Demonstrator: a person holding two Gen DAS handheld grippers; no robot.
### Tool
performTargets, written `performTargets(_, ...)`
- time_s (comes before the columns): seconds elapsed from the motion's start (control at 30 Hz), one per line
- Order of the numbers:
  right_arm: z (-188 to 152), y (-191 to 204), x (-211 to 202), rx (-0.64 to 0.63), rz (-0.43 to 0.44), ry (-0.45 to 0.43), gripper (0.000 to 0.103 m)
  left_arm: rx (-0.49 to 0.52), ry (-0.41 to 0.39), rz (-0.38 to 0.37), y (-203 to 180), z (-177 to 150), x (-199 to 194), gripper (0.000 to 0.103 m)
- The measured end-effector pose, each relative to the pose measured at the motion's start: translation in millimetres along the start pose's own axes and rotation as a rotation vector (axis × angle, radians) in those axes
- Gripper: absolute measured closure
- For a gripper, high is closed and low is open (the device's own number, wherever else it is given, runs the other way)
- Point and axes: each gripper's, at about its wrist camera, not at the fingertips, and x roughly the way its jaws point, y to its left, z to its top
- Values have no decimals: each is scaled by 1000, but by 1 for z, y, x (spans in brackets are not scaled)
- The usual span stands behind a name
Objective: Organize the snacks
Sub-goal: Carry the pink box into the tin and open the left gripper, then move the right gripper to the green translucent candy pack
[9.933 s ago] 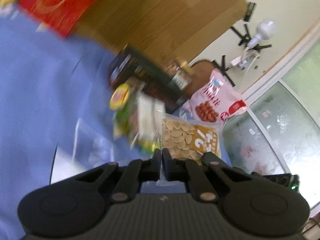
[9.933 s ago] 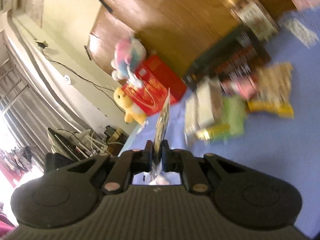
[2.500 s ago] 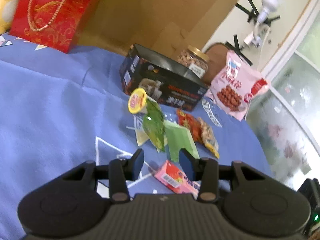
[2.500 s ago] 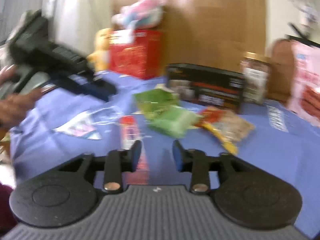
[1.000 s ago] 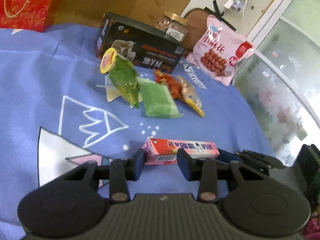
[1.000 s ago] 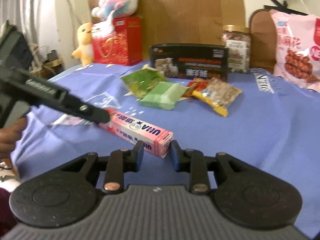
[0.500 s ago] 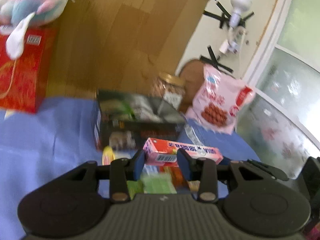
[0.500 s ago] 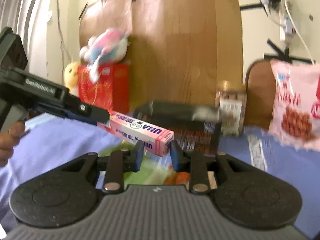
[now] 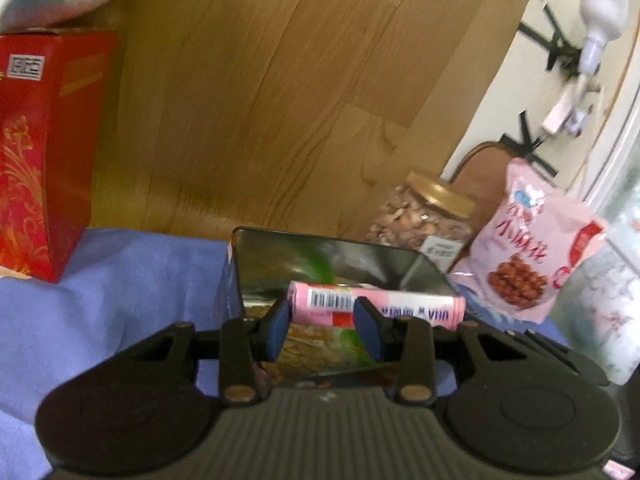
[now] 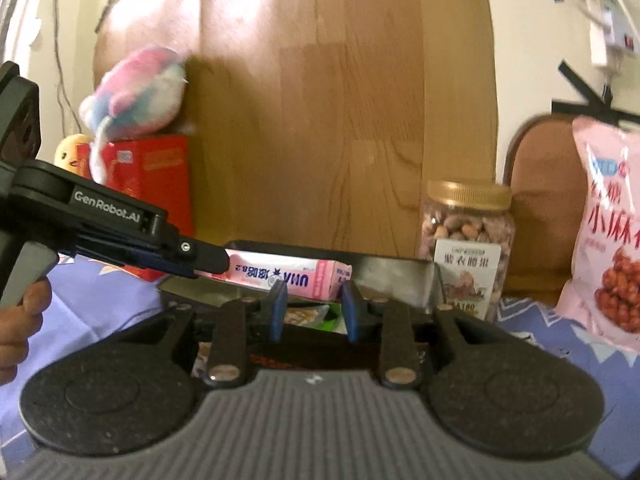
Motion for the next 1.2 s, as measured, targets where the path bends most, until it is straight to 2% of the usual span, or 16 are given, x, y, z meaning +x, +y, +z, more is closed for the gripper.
performTargets(0.07,-5,-2,2,14,1,-17,65,13,0,8,-1,-1,7,62)
performTargets(0.13,-5,-2,1,18,-3,-26,53,28,0,10,-4,-2,9,60)
performTargets(0.27,-2,-8,-14,55,13,-54,52,26,-23,-5,-7,-5,-8,60)
performTargets(0.37,-2,-12,-31,125,126,-43,52,-4,-53,-39,0,-17,-41,58)
performTargets(0.47,-13,-7,-32,184,271,65,52,-46,-18,-81,11,-43,-67,57)
performTargets(0.5,-17,-4,-28,192,294,105,53,-55,7,-92,13,-55,-73,57)
performTargets(0.57,-25,3,-17,192,299,183,53,-65,51,-100,16,-76,-82,57)
performTargets(0.7,-31,12,-1,234,343,273,55,-86,91,-88,17,-109,-94,57)
performTargets(0.77,-34,19,4,256,357,336,57,-110,123,-62,20,-119,-90,67)
performTargets(0.8,-35,21,4,273,367,341,57,-126,141,-56,23,-123,-87,75)
performTargets(0.83,-35,25,1,278,374,343,57,-143,160,-61,26,-126,-85,89)
performTargets(0.87,-35,30,-2,274,376,345,57,-160,170,-70,29,-130,-84,94)
performTargets(0.97,-34,47,-14,237,379,341,56,-202,166,-67,38,-139,-90,97)
performTargets(1.07,-38,68,-24,193,444,345,56,-231,143,-73,45,-146,-107,97)
performTargets(1.2,-39,95,-37,122,470,332,56,-256,98,-47,58,-155,-137,97)
